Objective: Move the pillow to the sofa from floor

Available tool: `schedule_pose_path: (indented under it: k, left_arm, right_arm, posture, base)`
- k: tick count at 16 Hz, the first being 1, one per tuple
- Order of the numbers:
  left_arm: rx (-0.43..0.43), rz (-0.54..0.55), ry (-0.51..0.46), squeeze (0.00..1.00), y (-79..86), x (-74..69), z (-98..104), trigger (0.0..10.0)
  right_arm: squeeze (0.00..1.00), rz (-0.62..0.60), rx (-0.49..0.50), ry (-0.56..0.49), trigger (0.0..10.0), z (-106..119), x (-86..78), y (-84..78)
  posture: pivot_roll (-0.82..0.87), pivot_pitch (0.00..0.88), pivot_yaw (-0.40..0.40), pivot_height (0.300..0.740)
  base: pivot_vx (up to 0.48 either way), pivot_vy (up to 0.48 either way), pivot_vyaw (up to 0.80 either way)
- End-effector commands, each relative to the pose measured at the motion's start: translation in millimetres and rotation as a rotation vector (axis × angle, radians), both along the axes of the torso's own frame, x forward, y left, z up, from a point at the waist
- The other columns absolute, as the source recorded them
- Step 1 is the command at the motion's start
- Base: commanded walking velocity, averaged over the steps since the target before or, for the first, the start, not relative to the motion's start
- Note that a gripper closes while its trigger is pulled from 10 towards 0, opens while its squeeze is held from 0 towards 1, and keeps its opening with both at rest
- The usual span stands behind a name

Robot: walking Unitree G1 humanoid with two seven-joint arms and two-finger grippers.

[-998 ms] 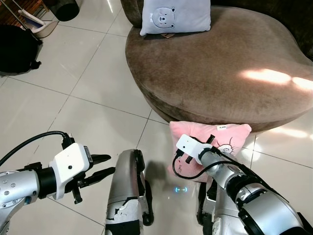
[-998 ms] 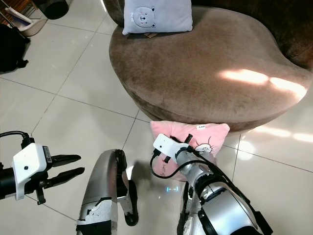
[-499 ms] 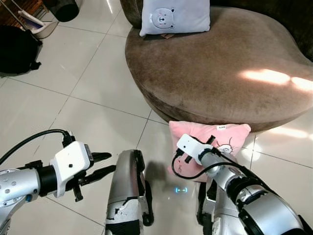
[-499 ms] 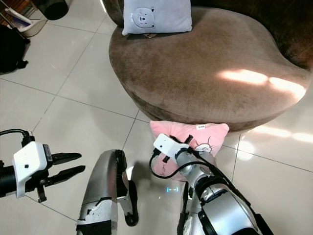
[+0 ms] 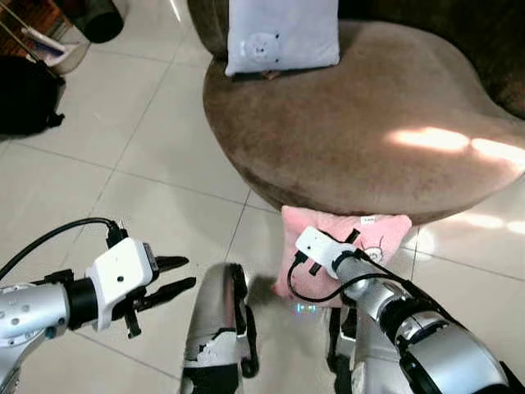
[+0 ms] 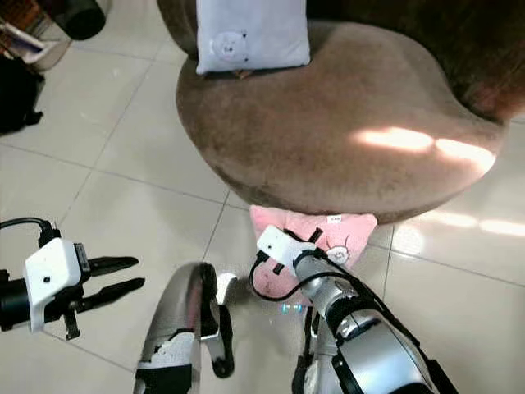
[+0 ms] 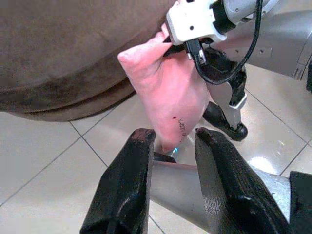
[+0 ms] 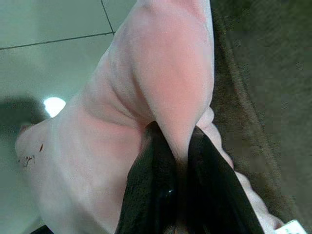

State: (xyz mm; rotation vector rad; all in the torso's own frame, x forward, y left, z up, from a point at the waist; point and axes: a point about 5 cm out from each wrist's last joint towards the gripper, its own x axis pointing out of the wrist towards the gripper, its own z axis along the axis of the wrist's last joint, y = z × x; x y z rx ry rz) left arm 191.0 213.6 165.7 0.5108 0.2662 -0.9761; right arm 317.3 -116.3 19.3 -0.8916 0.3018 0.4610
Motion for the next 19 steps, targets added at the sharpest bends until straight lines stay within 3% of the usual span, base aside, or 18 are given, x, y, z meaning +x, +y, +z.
schedule_pose_path:
  k: [1, 5, 8, 10, 12, 15, 17, 19]
  left_arm:
    - [0.005, 0.000, 0.022, 0.00, -0.4, -4.3, -5.5, 10.0]
    - [-0.025, 0.019, 0.049, 0.00, -7.6, -16.7, -17.4, 10.0]
    - [-0.052, 0.022, 0.049, 0.00, -14.9, -15.2, -24.6, 10.0]
    - [-0.073, 0.053, 0.023, 0.00, -16.0, -11.1, -28.0, 10.0]
    - [-0.130, 0.118, -0.024, 0.00, -15.9, -7.2, -25.7, 10.0]
    - [-0.303, 0.298, -0.141, 0.00, -16.5, 11.6, -13.4, 10.0]
    - [-0.389, 0.438, -0.184, 0.00, -22.1, 24.6, -11.2, 10.0]
    - [-0.418, 0.517, -0.207, 0.00, -35.0, 34.8, -8.4, 10.0]
  right_arm:
    - [0.00, 0.035, 0.052, 0.015, 10.0, -5.5, -7.8, 11.8]
    - [0.00, 0.052, 0.145, -0.060, 10.0, -0.7, -10.6, 11.5]
    - [0.00, 0.047, 0.176, -0.102, 10.0, 1.4, -12.2, 7.3]
    - [0.00, -0.004, 0.294, -0.202, 10.0, 14.4, -9.0, 2.6]
    - [0.00, -0.002, 0.418, -0.337, 10.0, 36.4, -8.4, 1.1]
    - [0.00, -0.005, 0.569, -0.553, 10.0, 93.9, -13.9, -1.8]
    - [0.00, -0.055, 0.613, -0.674, 10.0, 132.7, -19.4, -10.2]
    - [0.00, -0.127, 0.647, -0.747, 10.0, 162.8, -30.9, -18.1]
  posture:
    - [0.36, 0.338, 0.154, 0.667]
    - [0.31, 0.328, 0.131, 0.707]
    - [0.28, 0.320, 0.120, 0.740]
    - [0.24, 0.292, 0.098, 0.740]
    - [0.18, 0.253, 0.079, 0.740]
    - [0.10, 0.208, 0.056, 0.740]
    - [0.05, 0.162, 0.043, 0.740]
    - [0.01, 0.117, 0.033, 0.740]
  base:
    - [0.000, 0.000, 0.00]
    - [0.000, 0.000, 0.00]
    - [0.000, 0.000, 0.00]
    - [0.000, 0.000, 0.00]
    - [0.000, 0.000, 0.00]
    - [0.000, 0.000, 0.00]
    - [0.000, 0.000, 0.00]
    - [0.000, 0.000, 0.00]
